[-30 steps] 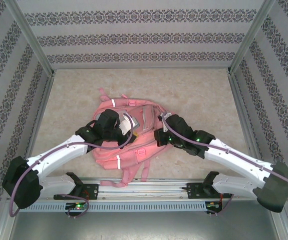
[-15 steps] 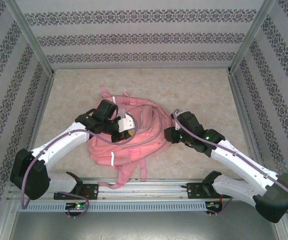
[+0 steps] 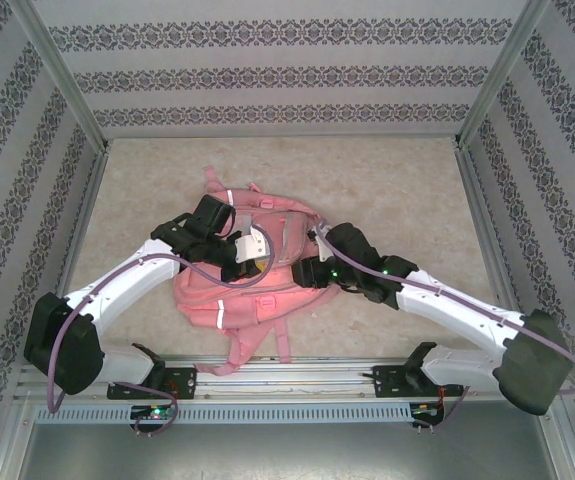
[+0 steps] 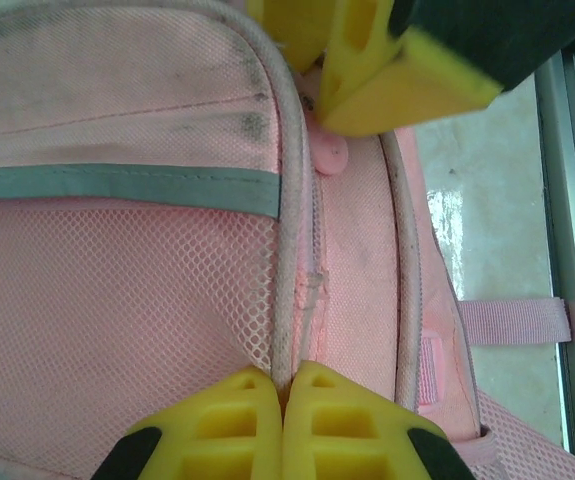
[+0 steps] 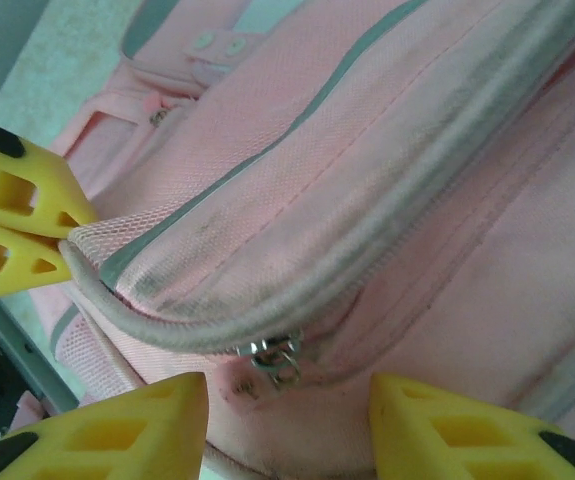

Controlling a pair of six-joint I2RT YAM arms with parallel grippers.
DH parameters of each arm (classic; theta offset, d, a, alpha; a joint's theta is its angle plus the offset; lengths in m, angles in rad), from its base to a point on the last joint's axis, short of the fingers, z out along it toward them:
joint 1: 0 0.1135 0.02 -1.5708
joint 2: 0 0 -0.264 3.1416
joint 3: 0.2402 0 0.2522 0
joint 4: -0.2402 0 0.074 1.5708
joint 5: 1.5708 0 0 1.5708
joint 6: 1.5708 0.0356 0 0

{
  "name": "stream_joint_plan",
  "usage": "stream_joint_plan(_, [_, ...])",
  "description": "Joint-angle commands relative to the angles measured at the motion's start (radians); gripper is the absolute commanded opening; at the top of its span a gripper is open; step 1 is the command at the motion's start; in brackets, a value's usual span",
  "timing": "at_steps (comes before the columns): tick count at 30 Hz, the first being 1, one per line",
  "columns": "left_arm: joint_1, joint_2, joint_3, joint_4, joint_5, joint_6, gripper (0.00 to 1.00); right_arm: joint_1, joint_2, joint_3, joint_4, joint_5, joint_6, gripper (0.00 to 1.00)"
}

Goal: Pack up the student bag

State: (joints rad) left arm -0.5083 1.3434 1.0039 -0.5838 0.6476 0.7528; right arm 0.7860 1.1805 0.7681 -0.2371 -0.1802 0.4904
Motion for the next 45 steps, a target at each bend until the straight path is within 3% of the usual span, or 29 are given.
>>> stream_joint_plan(1, [0.007,-0.027,0.024,0.068,0.113,0.007,0.0,0.037,0.03,0.035,0.035,0.047,-0.012,0.43])
stream_joint_plan(6, [0.007,-0.033,0.01,0.086,0.126,0.004,0.0,0.047,0.055,0.063,0.018,0.115,0.009,0.27])
stream_joint_plan(11, [0.014,-0.061,-0.013,0.093,0.076,-0.002,0.0,0.044,0.042,0.081,-0.091,0.294,0.044,0.0])
stream_joint_plan(17, [0.066,-0.121,-0.095,0.194,0.06,-0.041,0.0,0.027,-0.04,0.062,-0.19,0.382,0.018,0.0])
stream_joint_plan(21, [0.125,-0.133,-0.142,0.327,0.074,-0.062,0.0,0.025,-0.09,0.038,-0.2,0.337,-0.058,0.0])
stream_joint_plan(23, [0.142,-0.15,-0.184,0.463,0.057,-0.059,0.0,0.034,-0.099,0.022,-0.188,0.295,-0.074,0.0])
stream_joint_plan(26, [0.188,-0.138,-0.286,0.808,-0.02,-0.119,0.0,0.08,-0.076,0.017,-0.181,0.235,-0.076,0.0])
stream_joint_plan(28, [0.23,-0.063,-0.244,0.851,-0.058,-0.163,0.0,0.127,-0.045,0.014,-0.153,0.225,-0.048,0.0])
stream_joint_plan(30, [0.258,0.03,-0.127,0.726,-0.098,-0.199,0.18,0.164,-0.003,0.008,-0.085,0.192,-0.004,0.0])
stream_joint_plan(31, [0.266,0.078,-0.053,0.645,-0.135,-0.245,0.36,0.179,0.024,0.008,-0.038,0.175,0.024,0.0])
stream_joint_plan(32, [0.267,0.119,0.023,0.561,-0.19,-0.322,0.45,0.188,0.052,0.01,0.008,0.164,0.056,0.0])
stream_joint_plan(35, [0.268,0.181,0.191,0.336,-0.243,-0.571,0.53,0.198,0.132,0.033,0.119,0.154,0.134,0.0])
stream_joint_plan(38, [0.267,0.137,0.176,0.269,-0.257,-0.895,0.53,0.198,0.206,0.079,0.185,0.128,0.161,0.0])
stream_joint_plan(41, [0.258,0.059,0.077,0.223,-0.181,-1.164,0.49,0.198,0.263,0.121,0.198,0.094,0.143,0.0])
stream_joint_plan(45, [0.152,-0.022,-0.059,0.247,-0.152,-1.337,0.48,0.199,0.303,0.142,0.201,0.065,0.112,0.0])
